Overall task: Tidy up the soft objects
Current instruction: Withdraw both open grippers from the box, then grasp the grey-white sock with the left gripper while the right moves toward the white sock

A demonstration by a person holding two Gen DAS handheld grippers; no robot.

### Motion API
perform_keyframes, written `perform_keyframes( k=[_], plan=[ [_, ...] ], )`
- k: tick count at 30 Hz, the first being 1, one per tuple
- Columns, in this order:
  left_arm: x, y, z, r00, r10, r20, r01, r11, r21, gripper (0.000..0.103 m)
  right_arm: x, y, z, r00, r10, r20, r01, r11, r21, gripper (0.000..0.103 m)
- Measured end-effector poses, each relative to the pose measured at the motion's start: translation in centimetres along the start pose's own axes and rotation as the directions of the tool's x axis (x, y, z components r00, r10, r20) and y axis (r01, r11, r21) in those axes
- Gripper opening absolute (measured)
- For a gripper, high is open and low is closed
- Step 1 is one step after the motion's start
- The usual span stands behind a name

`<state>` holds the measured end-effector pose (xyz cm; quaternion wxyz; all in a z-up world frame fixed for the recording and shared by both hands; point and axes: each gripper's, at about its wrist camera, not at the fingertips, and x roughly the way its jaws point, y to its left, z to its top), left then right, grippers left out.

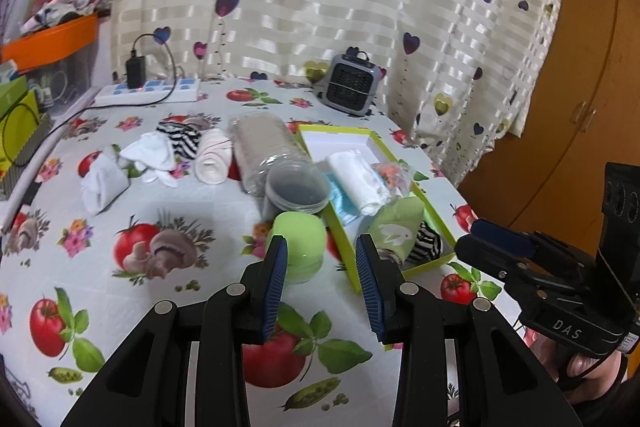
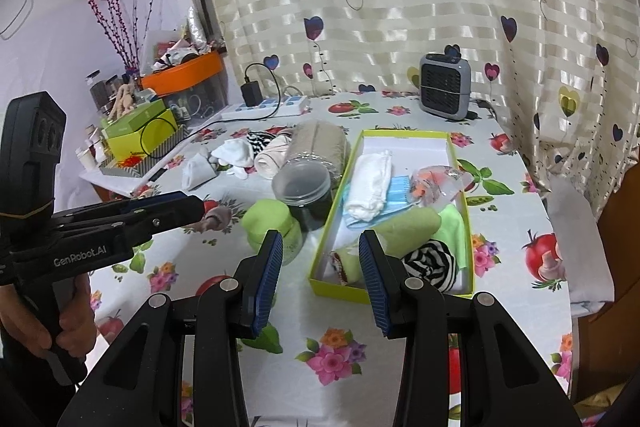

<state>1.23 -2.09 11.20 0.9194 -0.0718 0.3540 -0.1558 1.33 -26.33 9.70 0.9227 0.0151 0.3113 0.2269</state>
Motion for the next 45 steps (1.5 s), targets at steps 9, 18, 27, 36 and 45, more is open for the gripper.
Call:
perform_keyframes(
  k=[9, 18, 27, 36, 45],
  plan=[
    [-0.8, 1.5, 0.1, 0.999, 0.038, 0.002, -0.038, 0.999, -0.019, 0.034, 0.0, 0.6, 0.2, 0.999, 0.042, 0.021, -0.042, 0.999, -0.005, 0.041],
    [0.2, 3.7, 0.8, 0.998, 0.054, -0.010, -0.054, 0.997, -0.048, 0.034, 1.1, 0.9, 1.4, 0.999, 0.052, 0.010, -0.051, 0.998, -0.029, 0.041],
    [1.2, 6.0, 1.9, 0.995, 0.101, -0.009, -0.102, 0.990, -0.095, 0.034, 3.0, 1.3, 3.2, 0.998, 0.068, -0.005, -0.068, 0.996, -0.056, 0.041],
    [2.0, 8.3, 1.8, 0.990, 0.141, -0.023, -0.143, 0.982, -0.121, 0.034, 4.6, 2.2, 4.4, 0.997, 0.080, -0.018, -0.081, 0.994, -0.068, 0.041],
    [3.1, 12.6, 1.6, 0.982, 0.178, -0.064, -0.186, 0.967, -0.176, 0.035, 7.1, 4.0, 6.1, 0.993, 0.105, -0.046, -0.109, 0.989, -0.100, 0.041]
  ],
)
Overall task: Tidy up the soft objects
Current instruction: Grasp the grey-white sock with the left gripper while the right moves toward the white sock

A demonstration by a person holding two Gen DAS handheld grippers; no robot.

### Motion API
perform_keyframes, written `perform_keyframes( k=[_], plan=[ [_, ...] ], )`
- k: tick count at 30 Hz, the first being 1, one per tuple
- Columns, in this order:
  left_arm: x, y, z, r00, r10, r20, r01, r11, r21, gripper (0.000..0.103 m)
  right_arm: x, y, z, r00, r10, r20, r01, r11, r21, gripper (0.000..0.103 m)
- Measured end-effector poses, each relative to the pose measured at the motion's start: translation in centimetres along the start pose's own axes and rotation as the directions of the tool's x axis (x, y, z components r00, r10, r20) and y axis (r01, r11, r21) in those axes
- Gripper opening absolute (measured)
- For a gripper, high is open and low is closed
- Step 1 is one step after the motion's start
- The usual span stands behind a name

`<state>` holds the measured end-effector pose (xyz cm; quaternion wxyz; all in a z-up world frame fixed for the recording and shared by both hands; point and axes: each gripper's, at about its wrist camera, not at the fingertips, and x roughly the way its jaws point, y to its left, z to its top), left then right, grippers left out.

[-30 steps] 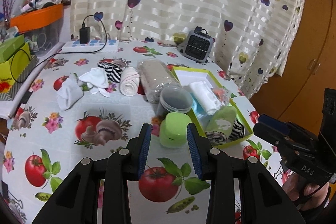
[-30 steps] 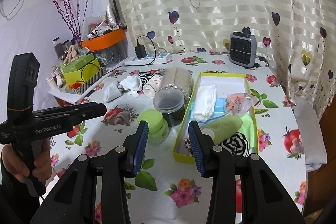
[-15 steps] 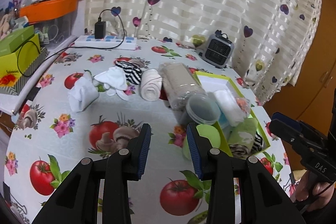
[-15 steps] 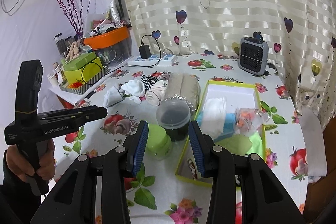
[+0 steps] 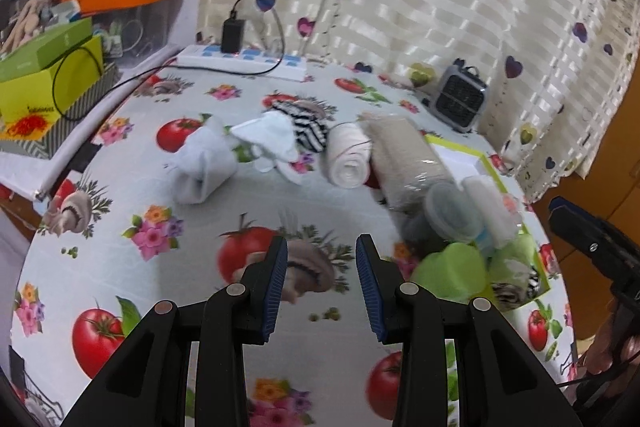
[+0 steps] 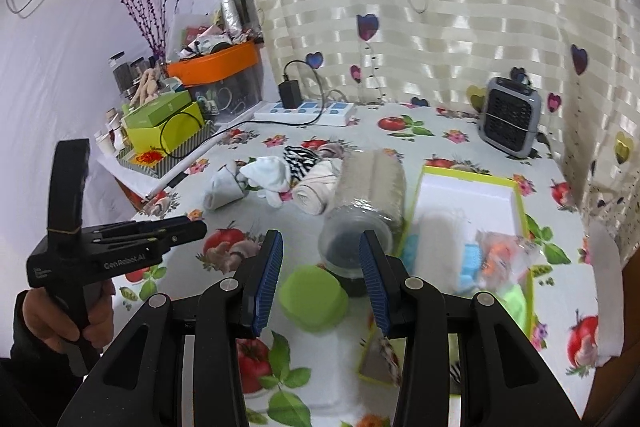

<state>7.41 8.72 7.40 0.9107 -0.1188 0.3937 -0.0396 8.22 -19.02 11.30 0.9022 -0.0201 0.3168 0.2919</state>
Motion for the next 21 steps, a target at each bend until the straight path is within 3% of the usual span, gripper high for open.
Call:
perform_keyframes(
  k=[12, 21],
  plan=[
    [2.1, 6.4, 2.9, 0.996, 0.087, -0.002, -0.087, 0.991, -0.105, 0.035, 3.7, 2.9, 2.9, 0.997, 0.063, -0.041, -0.066, 0.995, -0.077, 0.041],
    [5.9, 9.3, 6.1, 0.989, 0.145, -0.006, -0.145, 0.982, -0.124, 0.044, 6.0, 3.8, 4.0, 0.995, 0.062, -0.081, -0.071, 0.991, -0.114, 0.041]
  ],
)
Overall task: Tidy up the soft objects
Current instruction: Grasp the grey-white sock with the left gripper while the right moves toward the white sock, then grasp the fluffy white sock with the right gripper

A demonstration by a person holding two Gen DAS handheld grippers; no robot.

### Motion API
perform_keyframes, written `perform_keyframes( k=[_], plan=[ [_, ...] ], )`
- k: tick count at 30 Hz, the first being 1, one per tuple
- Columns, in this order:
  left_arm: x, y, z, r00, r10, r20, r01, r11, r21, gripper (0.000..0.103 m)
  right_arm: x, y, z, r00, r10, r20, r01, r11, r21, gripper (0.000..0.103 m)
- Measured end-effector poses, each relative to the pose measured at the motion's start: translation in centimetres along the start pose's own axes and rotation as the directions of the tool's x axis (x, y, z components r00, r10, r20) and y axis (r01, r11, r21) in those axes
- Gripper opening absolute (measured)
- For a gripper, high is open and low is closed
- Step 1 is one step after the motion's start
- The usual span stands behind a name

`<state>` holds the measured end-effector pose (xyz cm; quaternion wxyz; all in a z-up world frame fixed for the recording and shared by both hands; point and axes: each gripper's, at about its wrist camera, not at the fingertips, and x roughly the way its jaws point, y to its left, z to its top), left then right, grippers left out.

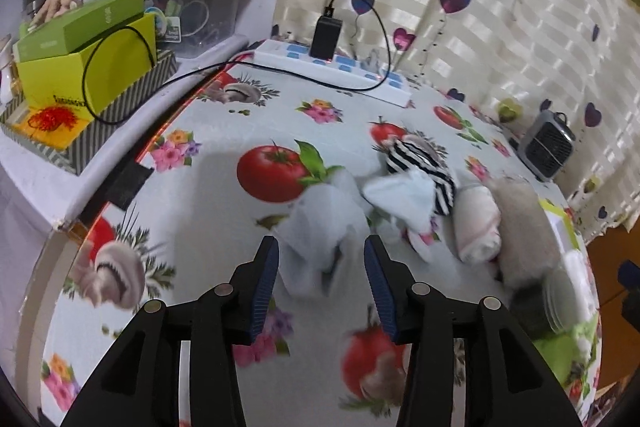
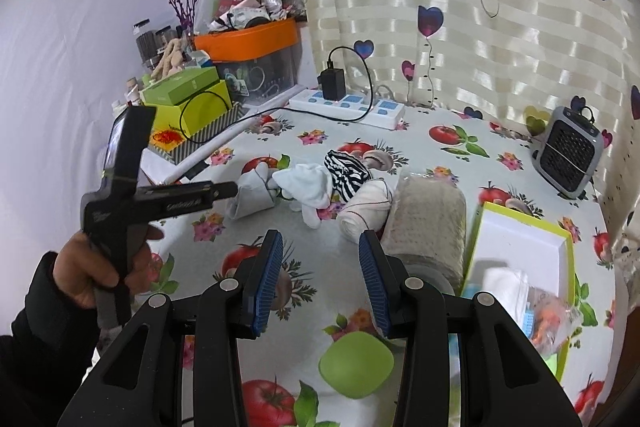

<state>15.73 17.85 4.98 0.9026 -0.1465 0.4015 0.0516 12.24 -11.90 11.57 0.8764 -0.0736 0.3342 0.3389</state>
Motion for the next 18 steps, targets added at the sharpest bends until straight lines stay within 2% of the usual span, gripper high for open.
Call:
perform_keyframes(
  k=[7, 11, 15, 18],
  plan=[
    [2.5, -0.6, 1.3, 0.998, -0.063, -0.009, 0.064, 0.997, 0.042, 0.050, 2.1, 0.2, 1.7, 1.000, 0.000, -0.026, -0.001, 1.000, -0.026, 0.041],
    [4.6, -0.6, 1.1, 0.999, -0.016, -0.040, 0.019, 0.998, 0.067, 0.052, 3.7, 0.5, 3.0, 0.999, 0.009, -0.045, -0.012, 0.999, -0.047, 0.041],
    [5.3, -0.3, 0.9, 0.999, -0.017, -0.040, 0.020, 0.997, 0.077, 0.053, 6.1, 0.9, 4.5, 0.995, 0.040, -0.092, -0.046, 0.997, -0.067, 0.041],
    [5.2, -0.3, 0.8, 0.999, -0.017, -0.038, 0.020, 0.996, 0.083, 0.052, 9.0, 1.0, 5.6, 0.984, 0.075, -0.161, -0.085, 0.995, -0.054, 0.041]
  ],
)
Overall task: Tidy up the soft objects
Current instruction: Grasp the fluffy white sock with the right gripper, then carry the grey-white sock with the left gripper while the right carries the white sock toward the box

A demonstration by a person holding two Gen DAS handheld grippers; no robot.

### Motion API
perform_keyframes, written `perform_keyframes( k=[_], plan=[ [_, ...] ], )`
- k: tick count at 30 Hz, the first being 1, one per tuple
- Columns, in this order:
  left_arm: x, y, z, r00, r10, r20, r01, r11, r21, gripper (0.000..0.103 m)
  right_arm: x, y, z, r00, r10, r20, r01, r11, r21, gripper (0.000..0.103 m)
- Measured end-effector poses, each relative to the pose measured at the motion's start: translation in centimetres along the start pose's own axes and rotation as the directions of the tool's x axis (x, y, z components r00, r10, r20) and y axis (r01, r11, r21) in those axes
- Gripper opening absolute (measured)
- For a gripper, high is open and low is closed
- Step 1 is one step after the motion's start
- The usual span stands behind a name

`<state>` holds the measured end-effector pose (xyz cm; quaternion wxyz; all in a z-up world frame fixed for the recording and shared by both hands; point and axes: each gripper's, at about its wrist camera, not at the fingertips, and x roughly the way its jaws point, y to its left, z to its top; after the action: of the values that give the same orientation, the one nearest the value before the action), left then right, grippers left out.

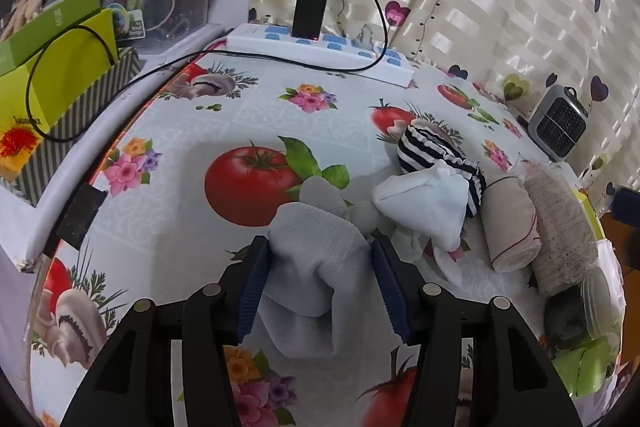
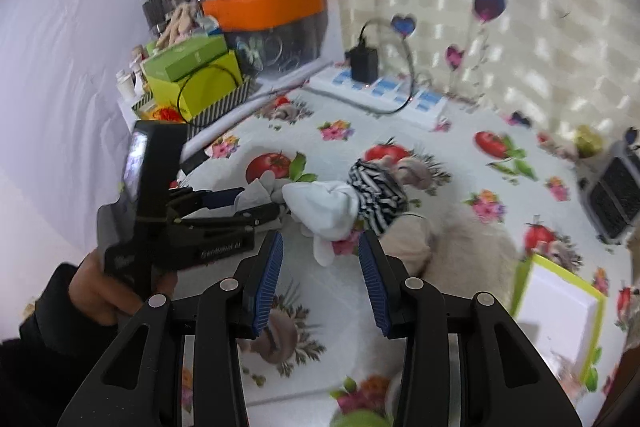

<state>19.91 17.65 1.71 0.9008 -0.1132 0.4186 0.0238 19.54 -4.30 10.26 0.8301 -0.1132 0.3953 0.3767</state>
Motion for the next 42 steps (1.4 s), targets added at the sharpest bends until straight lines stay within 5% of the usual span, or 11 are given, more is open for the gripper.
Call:
perform_keyframes(
  k=[4, 9, 21, 23, 26, 42],
  plan=[
    [-0.3, 0.2, -0.2, 1.000, 0.010, -0.001, -0.010, 1.000, -0.005, 0.043, 4.5, -0.8, 1.6, 0.990, 0.094, -0.109, -0.086, 0.993, 0.076, 0.041],
    [-1.1, 1.3, -0.7, 1.000, -0.003, 0.002, 0.003, 0.999, -0.049, 0.039, 8.4, -1.3, 2.9, 0.973, 0.119, -0.198, -0.092, 0.986, 0.140, 0.041],
    [-1.2, 1.9, -1.2, 1.000, -0.003, 0.004, 0.003, 0.999, -0.054, 0.039, 14.7, -2.0, 3.6, 0.948, 0.059, -0.312, 0.008, 0.978, 0.209, 0.048],
    [-1.2, 1.8, -1.2, 1.000, -0.003, 0.004, 0.003, 0.999, -0.054, 0.039, 14.9, -1.6, 3.6, 0.953, 0.041, -0.301, 0.020, 0.981, 0.195, 0.048],
    [-1.4, 1.9, -1.3, 1.000, -0.005, 0.002, 0.005, 0.998, -0.057, 0.039, 14.5, -0.8, 3.5, 0.961, 0.026, -0.277, 0.020, 0.986, 0.163, 0.029],
    [-5.3, 1.4, -3.6, 0.999, -0.020, 0.043, 0.023, 0.997, -0.071, 0.029, 5.3, -0.2, 0.5, 0.993, 0.079, -0.091, -0.063, 0.984, 0.164, 0.026]
  ],
)
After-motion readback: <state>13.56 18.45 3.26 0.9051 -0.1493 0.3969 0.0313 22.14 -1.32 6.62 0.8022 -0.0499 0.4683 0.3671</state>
